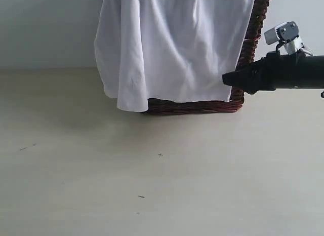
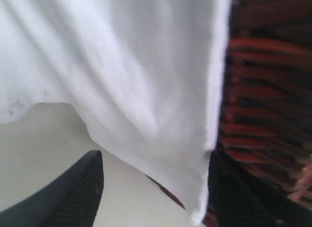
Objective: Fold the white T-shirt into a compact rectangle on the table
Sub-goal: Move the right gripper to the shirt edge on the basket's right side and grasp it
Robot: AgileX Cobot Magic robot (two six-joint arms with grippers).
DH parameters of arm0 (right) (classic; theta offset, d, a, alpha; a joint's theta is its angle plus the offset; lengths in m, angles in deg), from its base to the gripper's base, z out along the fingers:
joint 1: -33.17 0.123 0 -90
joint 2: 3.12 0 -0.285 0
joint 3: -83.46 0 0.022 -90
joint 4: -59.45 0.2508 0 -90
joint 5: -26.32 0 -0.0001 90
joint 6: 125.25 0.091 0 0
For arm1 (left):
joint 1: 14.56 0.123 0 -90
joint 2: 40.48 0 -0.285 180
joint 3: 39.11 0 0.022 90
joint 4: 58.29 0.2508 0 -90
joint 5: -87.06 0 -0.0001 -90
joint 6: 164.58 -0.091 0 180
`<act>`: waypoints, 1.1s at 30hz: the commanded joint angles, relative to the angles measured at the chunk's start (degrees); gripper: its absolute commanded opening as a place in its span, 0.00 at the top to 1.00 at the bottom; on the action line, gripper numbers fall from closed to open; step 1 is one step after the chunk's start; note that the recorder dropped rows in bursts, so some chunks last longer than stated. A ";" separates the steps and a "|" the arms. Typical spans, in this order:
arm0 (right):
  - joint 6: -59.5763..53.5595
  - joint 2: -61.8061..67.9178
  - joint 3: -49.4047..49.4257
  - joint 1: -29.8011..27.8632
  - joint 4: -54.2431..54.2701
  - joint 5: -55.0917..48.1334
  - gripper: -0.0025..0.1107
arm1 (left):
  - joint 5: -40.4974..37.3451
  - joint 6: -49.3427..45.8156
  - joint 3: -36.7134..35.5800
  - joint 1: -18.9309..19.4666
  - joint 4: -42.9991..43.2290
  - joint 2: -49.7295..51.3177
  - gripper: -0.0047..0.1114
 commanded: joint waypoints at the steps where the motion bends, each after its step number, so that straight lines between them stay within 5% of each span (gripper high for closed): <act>1: -1.24 1.50 -1.09 0.06 -0.06 2.60 0.44 | 0.64 -0.07 0.23 -0.27 -0.18 -0.38 0.96; 9: -0.71 0.96 -1.09 0.06 -5.53 4.42 0.47 | 0.64 -0.07 0.23 -0.27 -0.18 -0.38 0.96; 14: -0.71 3.07 -1.09 0.06 -5.53 3.57 0.81 | 0.64 -0.07 0.23 -0.27 -0.18 -0.38 0.96; 18: -0.71 3.07 -1.09 0.06 -5.53 1.05 0.96 | 0.64 -0.07 0.23 -0.27 -0.18 -0.38 0.96; 28: -0.71 -0.72 -1.09 0.06 -10.68 -12.44 0.98 | 0.64 -0.07 0.23 -0.27 -0.18 -0.38 0.96; 33: 0.08 -1.50 -1.09 0.06 -15.93 -10.18 0.98 | 0.64 -0.07 0.23 -0.27 -0.18 -0.38 0.96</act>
